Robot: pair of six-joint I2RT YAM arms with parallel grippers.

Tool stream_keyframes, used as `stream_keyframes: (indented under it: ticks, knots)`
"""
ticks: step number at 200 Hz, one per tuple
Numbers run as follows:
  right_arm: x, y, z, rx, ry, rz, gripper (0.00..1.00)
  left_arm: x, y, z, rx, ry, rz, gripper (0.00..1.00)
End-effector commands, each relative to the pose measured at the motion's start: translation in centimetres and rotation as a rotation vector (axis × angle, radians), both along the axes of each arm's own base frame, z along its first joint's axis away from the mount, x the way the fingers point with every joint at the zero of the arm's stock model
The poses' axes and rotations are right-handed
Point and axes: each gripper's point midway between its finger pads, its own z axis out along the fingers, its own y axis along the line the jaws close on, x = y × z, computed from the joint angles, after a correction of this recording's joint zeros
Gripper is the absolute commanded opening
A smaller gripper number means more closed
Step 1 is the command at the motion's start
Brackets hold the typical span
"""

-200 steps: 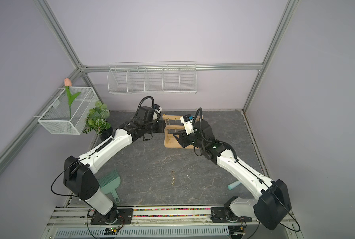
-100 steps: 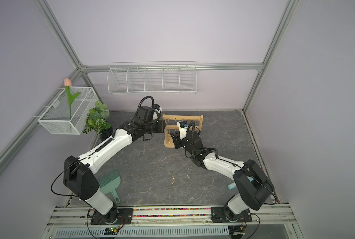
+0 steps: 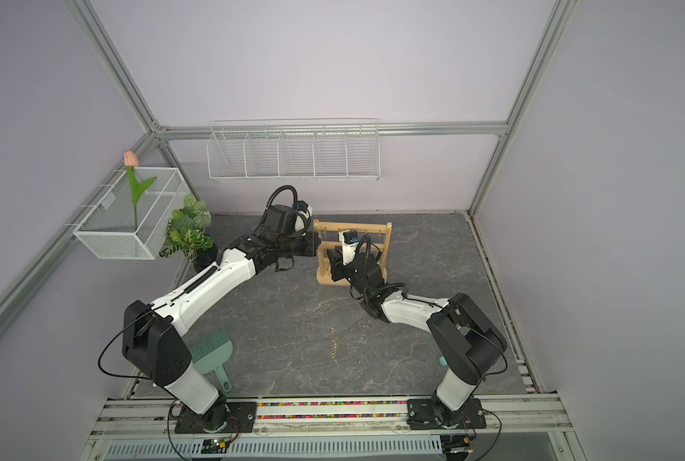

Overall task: Hang the necklace on the jewelry display stand
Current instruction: Hang the necklace on the stand.

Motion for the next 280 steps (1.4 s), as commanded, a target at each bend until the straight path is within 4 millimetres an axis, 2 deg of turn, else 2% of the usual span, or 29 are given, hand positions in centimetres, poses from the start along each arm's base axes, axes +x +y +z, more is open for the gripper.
stream_keyframes:
  ticks: [1,45,105,124,156,220,280]
  knots:
    - [0.4,0.9,2.3,0.052,-0.073,0.009,0.32,-0.2,0.1,0.9,-0.016,-0.016,-0.001,0.0]
    - [0.7,1.0,2.5,0.037,-0.089,-0.005,0.3,-0.3,0.1,1.0,-0.019,-0.016,-0.001,0.0]
    - [1.3,1.8,1.9,0.027,-0.088,-0.002,0.23,-0.4,0.2,1.1,-0.025,-0.018,0.0,0.0]
    - [1.4,1.9,1.8,0.022,-0.088,-0.001,0.17,-0.4,0.4,1.5,-0.028,-0.024,0.004,0.0]
    - [0.9,1.7,2.7,0.022,-0.109,0.008,0.07,-0.3,0.5,1.6,-0.028,-0.026,0.008,0.0]
    - [-0.9,1.5,5.3,0.015,-0.144,0.033,0.07,-0.3,0.6,1.7,-0.031,-0.029,0.011,0.0]
    - [-1.4,1.2,4.8,-0.012,-0.112,0.03,0.07,-0.4,0.8,1.3,-0.02,-0.011,0.013,0.0]
